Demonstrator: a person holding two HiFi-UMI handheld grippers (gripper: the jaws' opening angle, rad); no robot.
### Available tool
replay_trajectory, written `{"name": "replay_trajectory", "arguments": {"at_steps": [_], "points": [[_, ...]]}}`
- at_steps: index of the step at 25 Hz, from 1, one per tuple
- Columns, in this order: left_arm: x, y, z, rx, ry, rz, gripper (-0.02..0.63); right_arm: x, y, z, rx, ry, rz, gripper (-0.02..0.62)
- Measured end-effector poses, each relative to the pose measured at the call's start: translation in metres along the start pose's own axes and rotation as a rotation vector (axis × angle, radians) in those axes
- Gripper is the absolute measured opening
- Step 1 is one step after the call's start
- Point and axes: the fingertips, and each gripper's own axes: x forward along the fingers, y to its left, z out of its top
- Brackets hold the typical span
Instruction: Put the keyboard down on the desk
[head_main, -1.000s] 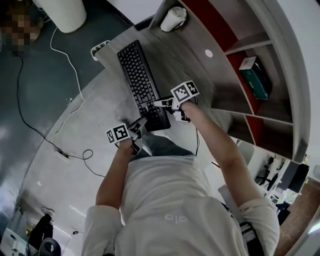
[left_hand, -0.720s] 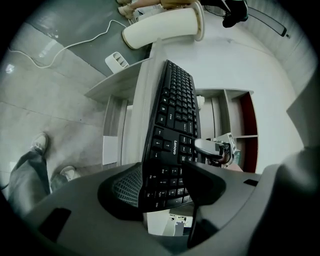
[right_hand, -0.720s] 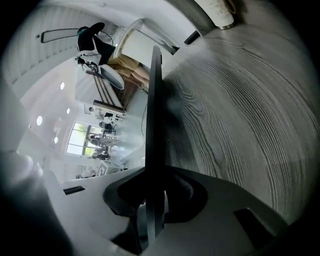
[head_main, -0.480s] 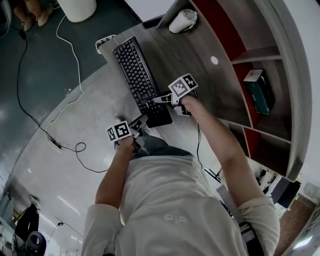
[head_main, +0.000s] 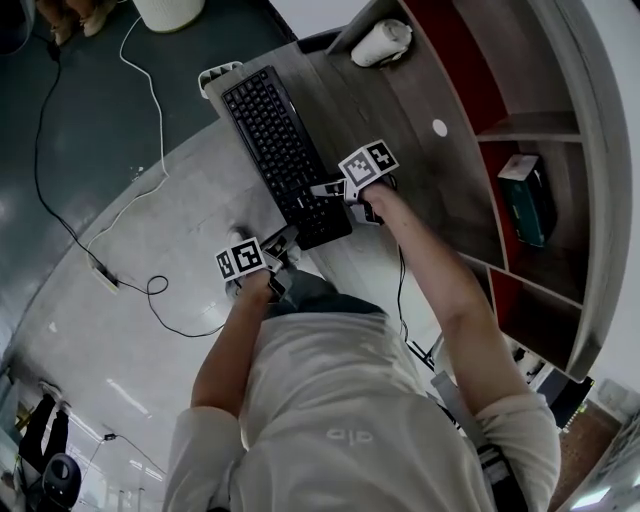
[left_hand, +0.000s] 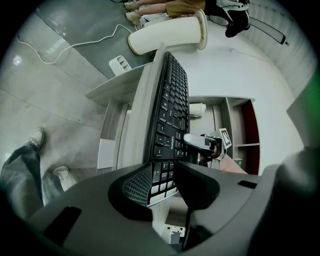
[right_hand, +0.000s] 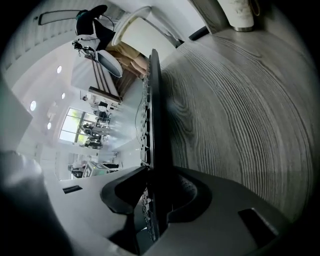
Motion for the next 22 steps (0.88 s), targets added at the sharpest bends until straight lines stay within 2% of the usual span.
{"name": "replay_trajectory", "arguments": {"at_steps": [16,22], "points": [[0.013,-0.007,0.01,0.012,0.013,-0.023,0.12,0.0,-0.037,0.018,-0.06,-0.109,-0.304,0.244],[0.015,-0.008,0.011,-0.005,0.0,-0.034,0.104,-0.001,-0.044,0.018,-0.064,-0.178,-0.383,0.261]]}}
